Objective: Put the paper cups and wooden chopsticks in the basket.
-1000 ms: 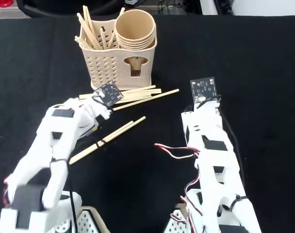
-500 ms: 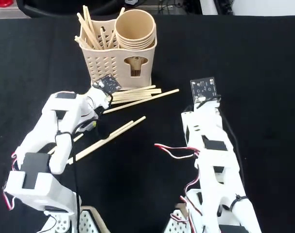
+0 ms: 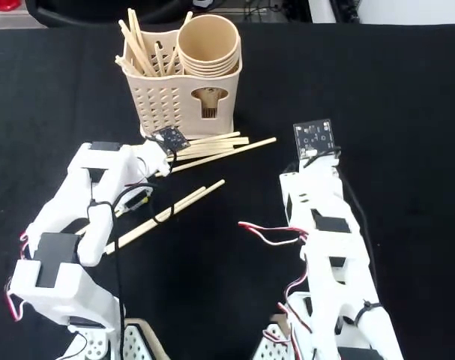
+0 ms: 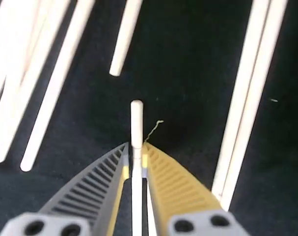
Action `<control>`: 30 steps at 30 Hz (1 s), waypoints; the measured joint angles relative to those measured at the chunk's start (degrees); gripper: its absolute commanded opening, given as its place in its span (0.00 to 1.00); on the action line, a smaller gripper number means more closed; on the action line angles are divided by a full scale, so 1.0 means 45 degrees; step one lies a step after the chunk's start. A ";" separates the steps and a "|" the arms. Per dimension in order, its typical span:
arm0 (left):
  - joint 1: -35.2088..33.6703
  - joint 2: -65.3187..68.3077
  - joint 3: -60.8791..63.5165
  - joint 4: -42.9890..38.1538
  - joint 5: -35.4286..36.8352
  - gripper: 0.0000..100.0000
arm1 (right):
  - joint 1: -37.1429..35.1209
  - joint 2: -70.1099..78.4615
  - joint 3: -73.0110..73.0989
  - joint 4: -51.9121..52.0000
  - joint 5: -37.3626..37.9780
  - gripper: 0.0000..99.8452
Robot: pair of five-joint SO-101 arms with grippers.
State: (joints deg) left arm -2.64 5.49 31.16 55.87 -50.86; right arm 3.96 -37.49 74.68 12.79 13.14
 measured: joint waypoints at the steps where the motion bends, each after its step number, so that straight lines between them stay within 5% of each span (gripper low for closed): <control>1: 0.0000 0.0000 0.0000 0.0078 0.0000 0.03 | 0.0000 0.0000 0.0000 0.0000 0.0000 0.01; 8: -0.0195 -0.0020 -0.0156 0.0723 -0.0020 0.03 | 0.0000 0.0000 0.0000 0.0000 0.0000 0.01; 18: -0.1661 -0.0371 -0.1856 0.4024 0.0039 0.03 | 0.0000 0.0000 0.0000 0.0000 0.0000 0.01; 30: -0.1934 -0.0371 -0.1915 0.4317 0.1094 0.03 | 0.0000 0.0000 0.0000 0.0000 0.0000 0.01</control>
State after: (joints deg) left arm -11.34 3.82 22.55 75.30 -45.93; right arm 3.96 -37.49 74.68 12.79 13.14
